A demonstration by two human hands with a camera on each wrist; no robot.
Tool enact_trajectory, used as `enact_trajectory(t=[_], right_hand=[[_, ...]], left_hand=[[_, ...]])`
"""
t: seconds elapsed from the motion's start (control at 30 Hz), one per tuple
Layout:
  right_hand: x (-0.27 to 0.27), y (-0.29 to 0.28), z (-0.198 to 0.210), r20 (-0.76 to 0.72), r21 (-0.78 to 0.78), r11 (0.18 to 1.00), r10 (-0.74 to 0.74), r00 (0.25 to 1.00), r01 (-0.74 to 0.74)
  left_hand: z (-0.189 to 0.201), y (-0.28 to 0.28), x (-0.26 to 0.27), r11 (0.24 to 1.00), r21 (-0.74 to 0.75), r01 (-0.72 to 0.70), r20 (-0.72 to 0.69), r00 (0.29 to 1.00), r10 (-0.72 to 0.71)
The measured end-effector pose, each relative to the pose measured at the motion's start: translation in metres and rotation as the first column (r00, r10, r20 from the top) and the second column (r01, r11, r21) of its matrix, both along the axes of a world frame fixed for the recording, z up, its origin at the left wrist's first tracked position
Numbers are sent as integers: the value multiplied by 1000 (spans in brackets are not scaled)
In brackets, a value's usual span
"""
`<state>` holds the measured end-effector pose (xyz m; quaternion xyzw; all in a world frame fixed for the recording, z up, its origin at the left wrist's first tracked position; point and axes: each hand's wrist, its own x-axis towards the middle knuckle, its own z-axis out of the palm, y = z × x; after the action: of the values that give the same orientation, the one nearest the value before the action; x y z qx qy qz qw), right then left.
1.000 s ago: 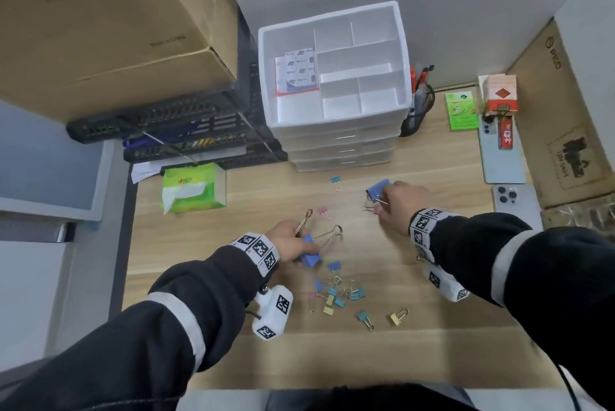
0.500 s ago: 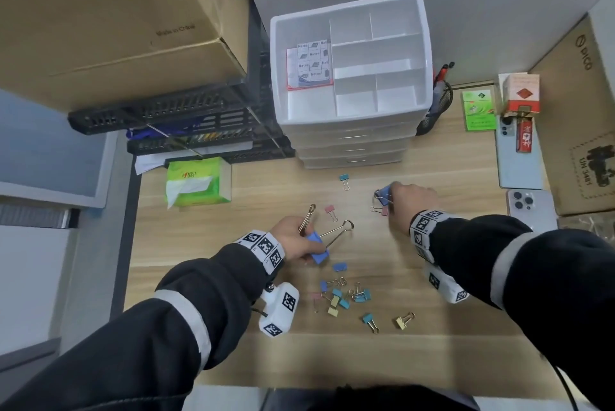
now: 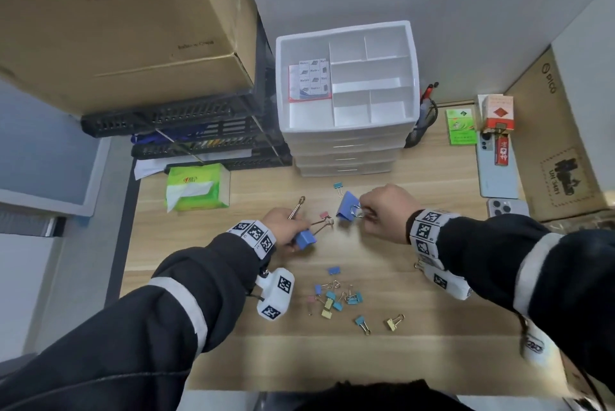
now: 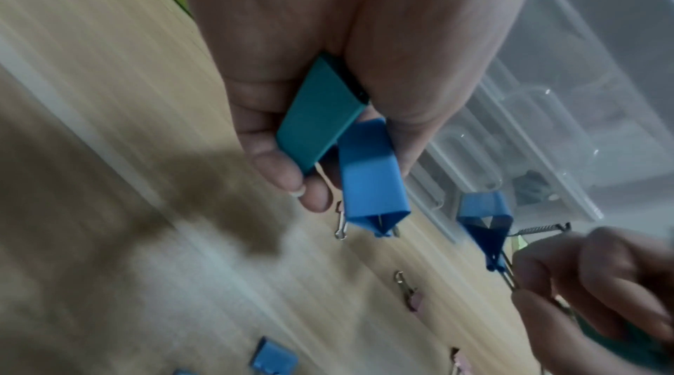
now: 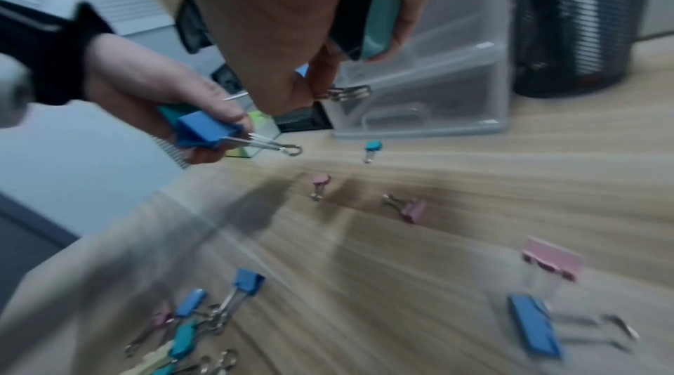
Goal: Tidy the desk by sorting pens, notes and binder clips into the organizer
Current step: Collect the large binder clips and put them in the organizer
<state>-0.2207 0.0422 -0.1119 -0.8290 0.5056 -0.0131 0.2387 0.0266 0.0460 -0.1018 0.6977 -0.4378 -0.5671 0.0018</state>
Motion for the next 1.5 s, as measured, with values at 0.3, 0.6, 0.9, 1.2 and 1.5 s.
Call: enact_trajectory(t=[0.3,0.6,0.9,1.2,1.5], right_hand=[[37,21,34,133,-132,940,330,935,-313],[49,26,45,125,-58,961,275,953,-269],[49,23,55,109,-108,937,343,933,-332],[47,27,57,134,-139,927,367,921,-349],[43,27,49,158,-109,978,193,968,-177]], left_hand=[[31,1,-5,999,18,50,-82,995,-48],[37,15,-7,962,145,-229,-216,942,257],[47,15,-14,903,315,-293,-343,852,396],[51,13,-13,921,342,-187,-344,887,307],[41,8,-15,951,262,-165,-275,932,238]])
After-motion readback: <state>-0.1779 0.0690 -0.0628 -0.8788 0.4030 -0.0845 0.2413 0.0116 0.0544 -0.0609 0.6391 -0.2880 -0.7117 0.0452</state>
